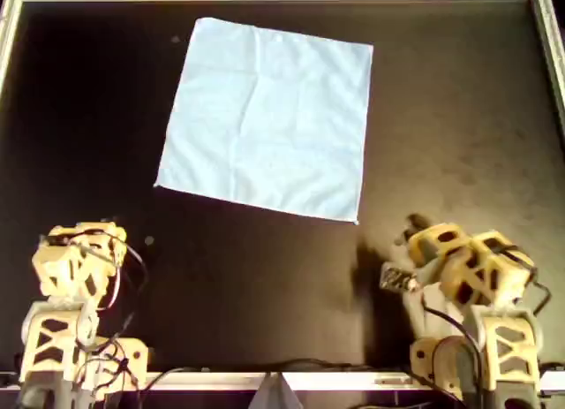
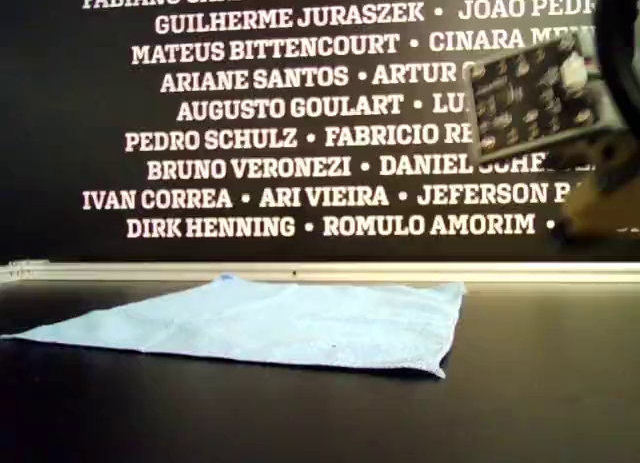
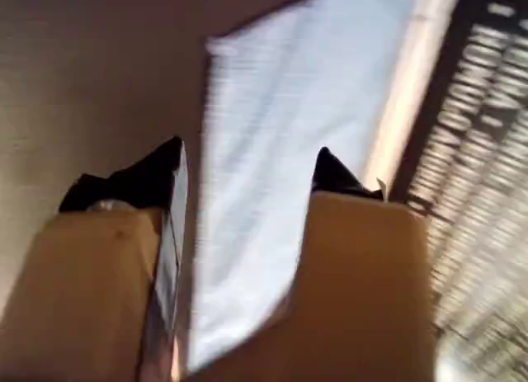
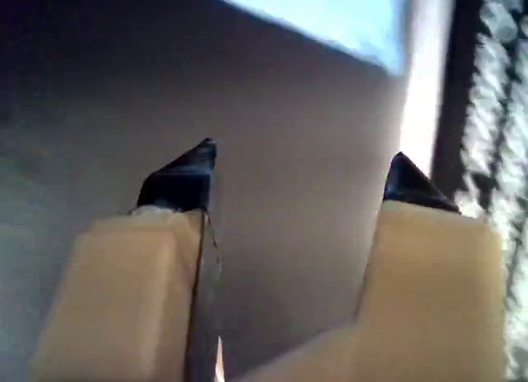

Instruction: Fold a cloth

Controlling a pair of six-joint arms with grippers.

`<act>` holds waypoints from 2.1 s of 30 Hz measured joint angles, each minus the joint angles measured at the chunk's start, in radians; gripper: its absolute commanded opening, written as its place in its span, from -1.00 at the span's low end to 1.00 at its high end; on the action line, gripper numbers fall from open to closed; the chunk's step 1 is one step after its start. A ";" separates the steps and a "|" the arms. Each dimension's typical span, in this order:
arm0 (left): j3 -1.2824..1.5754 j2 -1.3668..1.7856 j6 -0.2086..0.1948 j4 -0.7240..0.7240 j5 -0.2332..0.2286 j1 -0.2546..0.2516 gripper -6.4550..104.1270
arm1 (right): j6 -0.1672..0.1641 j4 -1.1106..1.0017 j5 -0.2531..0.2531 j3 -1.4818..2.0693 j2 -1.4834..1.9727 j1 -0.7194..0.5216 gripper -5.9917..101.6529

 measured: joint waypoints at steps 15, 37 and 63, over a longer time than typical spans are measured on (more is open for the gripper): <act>-0.232 -0.538 0.002 -0.008 0.000 -0.156 0.13 | 0.034 0.000 -0.003 -0.468 -0.919 0.225 0.60; -0.453 -1.006 0.003 -0.299 0.000 -0.160 0.13 | 0.132 -0.003 0.003 -0.861 -1.430 0.255 0.60; -0.703 -1.289 0.009 -0.322 0.011 -0.161 0.13 | 0.233 -0.014 0.362 -1.052 -1.577 0.465 0.60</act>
